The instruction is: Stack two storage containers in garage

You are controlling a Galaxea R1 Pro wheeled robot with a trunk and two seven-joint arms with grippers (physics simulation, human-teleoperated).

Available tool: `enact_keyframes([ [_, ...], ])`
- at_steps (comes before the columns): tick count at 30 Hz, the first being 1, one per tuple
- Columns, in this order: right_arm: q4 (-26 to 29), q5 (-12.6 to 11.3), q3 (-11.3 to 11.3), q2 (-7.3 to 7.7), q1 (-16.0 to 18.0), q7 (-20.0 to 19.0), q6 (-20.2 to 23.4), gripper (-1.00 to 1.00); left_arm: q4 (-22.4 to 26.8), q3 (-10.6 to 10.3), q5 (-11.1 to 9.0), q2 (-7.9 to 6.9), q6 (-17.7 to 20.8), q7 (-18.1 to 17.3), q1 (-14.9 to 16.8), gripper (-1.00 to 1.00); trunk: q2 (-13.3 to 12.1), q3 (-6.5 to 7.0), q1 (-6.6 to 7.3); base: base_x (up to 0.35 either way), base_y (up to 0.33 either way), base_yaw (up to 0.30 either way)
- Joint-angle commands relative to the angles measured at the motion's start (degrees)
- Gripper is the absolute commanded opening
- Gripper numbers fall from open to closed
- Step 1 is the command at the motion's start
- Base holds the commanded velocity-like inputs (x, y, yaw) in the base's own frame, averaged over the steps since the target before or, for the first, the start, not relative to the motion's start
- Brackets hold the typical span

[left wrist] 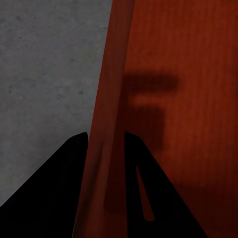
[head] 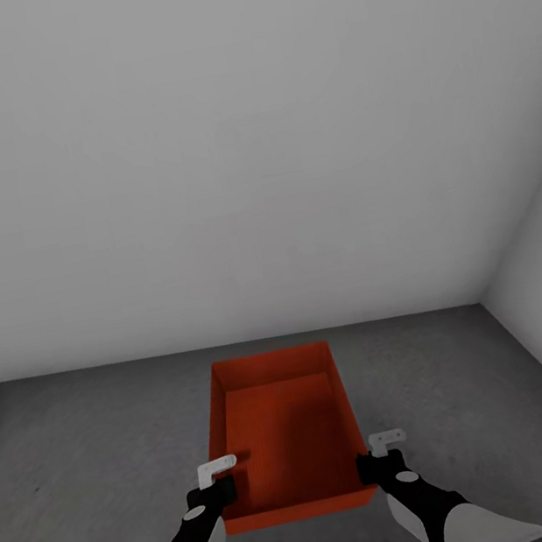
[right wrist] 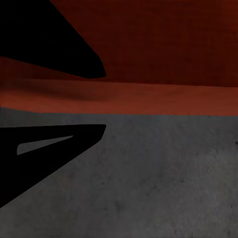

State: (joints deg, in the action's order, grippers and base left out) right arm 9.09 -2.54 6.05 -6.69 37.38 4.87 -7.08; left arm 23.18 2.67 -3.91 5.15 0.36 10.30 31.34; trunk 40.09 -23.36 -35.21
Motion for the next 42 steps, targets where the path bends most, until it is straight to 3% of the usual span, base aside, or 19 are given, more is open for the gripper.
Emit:
enact_keyframes([
  [1, -0.3, -0.6, -0.3, 0.38, 0.0, 1.2, -0.2, -1.0, 3.3, 0.1, 0.0, 0.01, 0.1, 0.2, 0.0, -1.0, 0.5, -0.25, -0.23, 0.0, 0.0, 0.0],
  [11, -0.3, -0.6, -0.4, 0.35, 0.0, 1.1, -0.2, -1.0, 3.2, 0.1, 0.0, 0.03, 0.0, 0.2, 0.0, -1.0, 4.5, -2.13, -2.43, 0.0, 0.0, 0.0],
  [42, -0.3, -0.5, -0.4, 0.27, 0.0, 1.2, -0.2, -1.0, 3.2, 0.1, 0.0, 0.0, 0.0, 0.2, 0.0, -1.0, 16.9, -9.74, -9.24, 0.0, 0.0, 0.0],
])
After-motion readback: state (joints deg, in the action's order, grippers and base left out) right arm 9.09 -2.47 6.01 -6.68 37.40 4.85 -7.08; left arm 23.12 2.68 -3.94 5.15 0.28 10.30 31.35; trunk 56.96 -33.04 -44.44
